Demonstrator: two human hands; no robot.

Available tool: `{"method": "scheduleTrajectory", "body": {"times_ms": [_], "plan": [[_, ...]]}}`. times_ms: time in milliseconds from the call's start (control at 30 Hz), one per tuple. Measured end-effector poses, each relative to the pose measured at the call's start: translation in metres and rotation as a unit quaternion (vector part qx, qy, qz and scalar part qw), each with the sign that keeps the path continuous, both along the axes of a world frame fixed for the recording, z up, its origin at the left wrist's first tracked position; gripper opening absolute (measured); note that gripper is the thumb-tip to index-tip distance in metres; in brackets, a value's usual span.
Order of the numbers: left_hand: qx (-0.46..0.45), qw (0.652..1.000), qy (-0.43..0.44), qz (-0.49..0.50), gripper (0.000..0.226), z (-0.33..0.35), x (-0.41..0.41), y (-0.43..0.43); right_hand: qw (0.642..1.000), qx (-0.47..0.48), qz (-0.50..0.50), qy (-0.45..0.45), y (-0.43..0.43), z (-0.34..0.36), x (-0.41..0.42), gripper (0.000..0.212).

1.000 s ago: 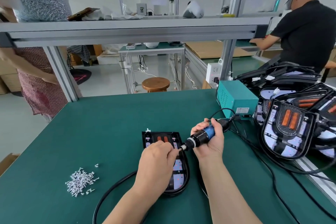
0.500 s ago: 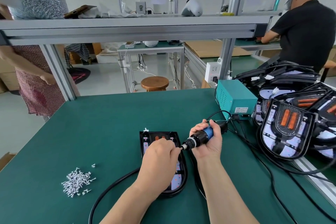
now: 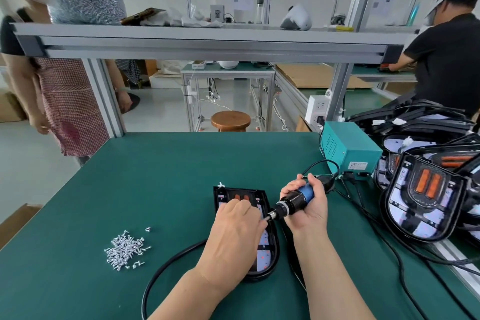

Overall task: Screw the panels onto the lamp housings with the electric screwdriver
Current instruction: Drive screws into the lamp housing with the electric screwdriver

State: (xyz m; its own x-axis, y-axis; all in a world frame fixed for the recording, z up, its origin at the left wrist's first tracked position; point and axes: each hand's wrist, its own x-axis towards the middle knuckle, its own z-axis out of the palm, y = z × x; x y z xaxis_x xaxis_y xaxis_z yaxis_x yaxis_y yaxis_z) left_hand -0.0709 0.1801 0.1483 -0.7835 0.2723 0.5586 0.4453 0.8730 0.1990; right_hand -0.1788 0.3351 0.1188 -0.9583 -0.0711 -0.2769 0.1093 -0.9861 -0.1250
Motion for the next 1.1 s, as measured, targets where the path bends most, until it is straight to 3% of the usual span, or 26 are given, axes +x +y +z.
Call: {"method": "scheduleTrajectory", "body": {"times_ms": [100,300,467,567,733,867,1100], "plan": [[0.044,0.998,-0.037,-0.007,0.030,0.004,0.002,-0.006,1.000,0.015,-0.013,0.015,-0.004,0.016,0.004,0.015],[0.245,0.960,-0.133,0.020,0.027,0.022,0.008,-0.025,0.998,-0.024,-0.050,0.042,-0.024,0.036,0.015,0.016],[0.221,0.963,-0.146,0.039,0.029,0.026,0.015,-0.022,0.990,-0.119,-0.063,0.051,-0.037,0.014,0.025,0.022],[0.189,0.970,-0.153,0.027,0.027,0.020,0.016,-0.017,0.989,-0.126,-0.053,0.054,-0.031,0.009,0.021,0.023],[0.108,0.984,-0.144,0.003,0.025,0.013,0.016,-0.006,0.997,0.038,-0.003,0.063,-0.009,0.027,0.012,0.018],[0.112,0.984,-0.138,0.002,0.024,0.016,0.009,0.005,0.981,0.166,0.011,0.102,0.003,0.062,0.004,0.023],[0.142,0.985,-0.099,0.026,0.024,0.018,0.005,0.004,0.962,0.233,0.024,0.141,-0.008,0.087,-0.003,0.022]]}}
